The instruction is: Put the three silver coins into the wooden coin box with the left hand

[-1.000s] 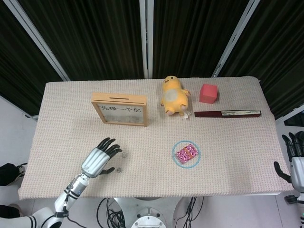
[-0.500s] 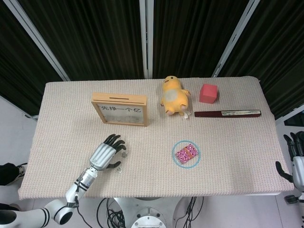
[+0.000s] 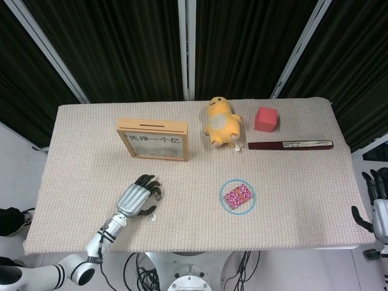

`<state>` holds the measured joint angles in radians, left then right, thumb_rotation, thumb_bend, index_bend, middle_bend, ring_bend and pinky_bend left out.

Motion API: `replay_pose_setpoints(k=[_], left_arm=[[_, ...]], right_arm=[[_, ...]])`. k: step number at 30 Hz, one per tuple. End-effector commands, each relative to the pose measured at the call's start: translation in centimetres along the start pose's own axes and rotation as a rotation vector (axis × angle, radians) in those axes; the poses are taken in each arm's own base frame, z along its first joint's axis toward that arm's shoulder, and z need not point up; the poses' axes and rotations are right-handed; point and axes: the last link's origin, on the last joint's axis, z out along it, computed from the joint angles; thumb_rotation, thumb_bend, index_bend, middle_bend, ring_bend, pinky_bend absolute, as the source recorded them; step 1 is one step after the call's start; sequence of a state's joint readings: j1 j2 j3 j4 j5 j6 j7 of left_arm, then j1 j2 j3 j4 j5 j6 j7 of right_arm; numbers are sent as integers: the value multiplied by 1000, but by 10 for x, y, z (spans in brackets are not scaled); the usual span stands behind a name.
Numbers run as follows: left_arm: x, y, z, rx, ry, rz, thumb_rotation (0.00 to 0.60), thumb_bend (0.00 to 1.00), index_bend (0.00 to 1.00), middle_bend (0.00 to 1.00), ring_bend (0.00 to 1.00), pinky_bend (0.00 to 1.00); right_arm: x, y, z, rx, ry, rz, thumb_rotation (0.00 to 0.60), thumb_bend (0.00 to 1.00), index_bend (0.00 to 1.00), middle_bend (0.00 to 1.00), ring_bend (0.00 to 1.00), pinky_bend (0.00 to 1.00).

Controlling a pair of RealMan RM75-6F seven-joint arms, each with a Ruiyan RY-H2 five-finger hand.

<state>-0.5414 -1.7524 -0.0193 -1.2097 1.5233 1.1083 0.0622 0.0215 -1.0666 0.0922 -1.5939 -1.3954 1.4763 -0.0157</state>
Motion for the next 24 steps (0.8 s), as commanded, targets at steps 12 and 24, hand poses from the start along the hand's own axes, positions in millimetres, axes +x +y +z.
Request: replay_pose_setpoints(k=[12,24], left_arm=[[-4,0,2,3,-17,15,600,208,399,212,70,122],[-8,1,7,-3,-27,25,600,205,410,210,68,122]], right_arm=[[-3,3,1,-4,-10,2,600,306,0,0,0,0],[-4,5,1,-9,-13,0,600,306,0,0,0,0]])
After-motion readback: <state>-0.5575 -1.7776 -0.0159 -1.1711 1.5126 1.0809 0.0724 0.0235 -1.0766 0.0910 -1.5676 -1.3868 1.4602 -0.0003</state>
